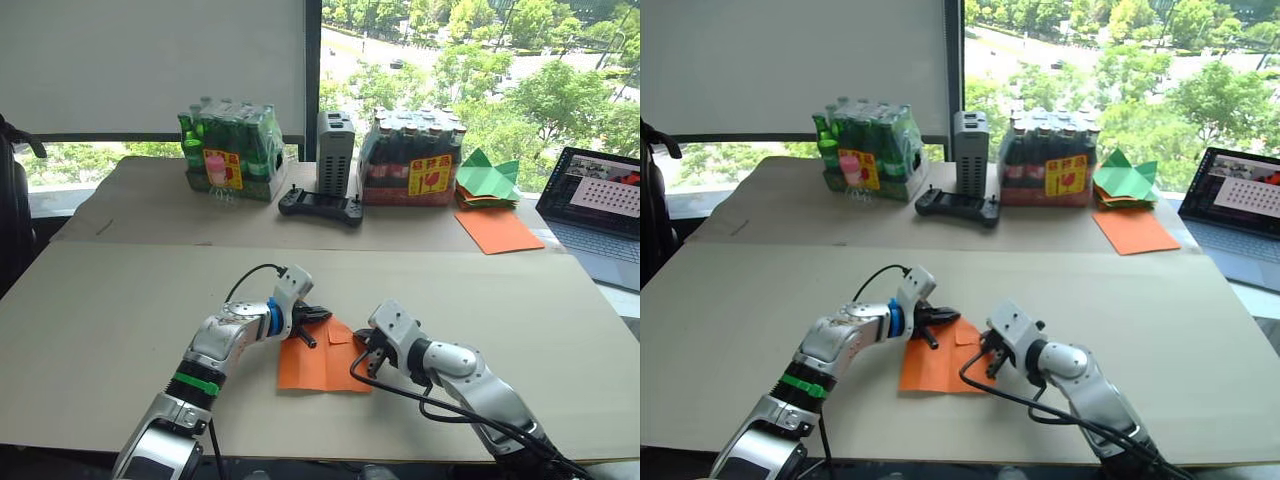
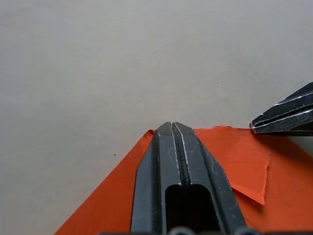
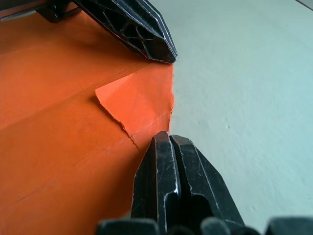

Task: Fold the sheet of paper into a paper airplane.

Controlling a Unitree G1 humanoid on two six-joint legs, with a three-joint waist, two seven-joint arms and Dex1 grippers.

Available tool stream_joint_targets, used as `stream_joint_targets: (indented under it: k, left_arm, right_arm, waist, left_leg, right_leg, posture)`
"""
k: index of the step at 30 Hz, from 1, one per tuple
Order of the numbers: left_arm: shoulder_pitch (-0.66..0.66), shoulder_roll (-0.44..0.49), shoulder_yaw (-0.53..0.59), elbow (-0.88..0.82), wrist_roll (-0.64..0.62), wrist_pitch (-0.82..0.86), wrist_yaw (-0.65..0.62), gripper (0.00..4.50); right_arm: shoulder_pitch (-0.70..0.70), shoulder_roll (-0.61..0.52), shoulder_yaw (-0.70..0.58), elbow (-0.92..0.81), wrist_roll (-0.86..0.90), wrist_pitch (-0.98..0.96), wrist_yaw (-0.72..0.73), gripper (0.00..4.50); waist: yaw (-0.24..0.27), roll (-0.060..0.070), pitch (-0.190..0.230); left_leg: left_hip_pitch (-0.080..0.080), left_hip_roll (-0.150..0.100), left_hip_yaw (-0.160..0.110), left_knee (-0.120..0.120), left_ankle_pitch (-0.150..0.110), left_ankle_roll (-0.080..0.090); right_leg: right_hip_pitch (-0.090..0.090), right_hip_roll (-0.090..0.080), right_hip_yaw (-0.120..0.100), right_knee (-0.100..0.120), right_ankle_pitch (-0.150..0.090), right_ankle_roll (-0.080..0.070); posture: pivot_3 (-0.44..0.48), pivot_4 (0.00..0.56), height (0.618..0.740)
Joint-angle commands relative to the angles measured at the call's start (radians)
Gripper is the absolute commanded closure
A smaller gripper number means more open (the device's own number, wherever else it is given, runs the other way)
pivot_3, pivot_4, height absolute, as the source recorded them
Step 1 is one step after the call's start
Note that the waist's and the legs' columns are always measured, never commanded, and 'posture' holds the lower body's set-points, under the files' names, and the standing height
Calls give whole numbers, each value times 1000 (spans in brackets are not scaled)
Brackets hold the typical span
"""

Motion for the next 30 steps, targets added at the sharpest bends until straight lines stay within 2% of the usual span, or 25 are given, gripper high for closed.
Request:
stream_joint_targets:
  k: [1, 10, 15, 21, 30]
  left_arm:
    - [32, 35, 1, 70, 59, 18, 33, 4500]
    - [19, 31, 1, 100, 64, 1, 33, 4500]
    - [13, 26, -1, 109, 65, -5, 31, 4500]
    - [11, 27, -2, 115, 68, -9, 27, 4500]
    - [15, 25, 0, 107, 66, -5, 31, 4500]
  right_arm:
    - [48, -33, 15, 24, -5, 68, 21, 4416]
    - [61, -58, -12, -7, 6, 50, 19, 4416]
    - [-39, 21, -101, -60, 69, 98, -15, 4416]
    - [-138, 112, -165, -86, 114, 65, -52, 4416]
    - [-95, 118, -68, -37, 100, 26, -26, 4416]
  waist:
    - [0, 0, 0]
    - [5, 0, -1]
    - [1, 0, -1]
    - [2, 1, 0]
    - [0, 1, 0]
  left_leg:
    - [0, 0, 0, 0, 0, 0]
    - [0, 0, 0, 0, 0, 0]
    - [0, 0, 0, 0, 0, 0]
    - [-1, 0, -1, 0, 0, 0]
    - [-1, 0, -1, -1, 0, 0]
  right_leg:
    - [0, 0, 0, 0, 0, 0]
    - [1, 0, 0, -2, 0, 0]
    - [1, 0, 0, -2, 0, 0]
    - [0, 0, 0, 0, 0, 0]
    - [0, 0, 0, -1, 0, 0]
  posture:
    - [0, 150, 740]
    - [0, 150, 740]
    - [0, 150, 740]
    - [0, 150, 740]
    - [0, 150, 740]
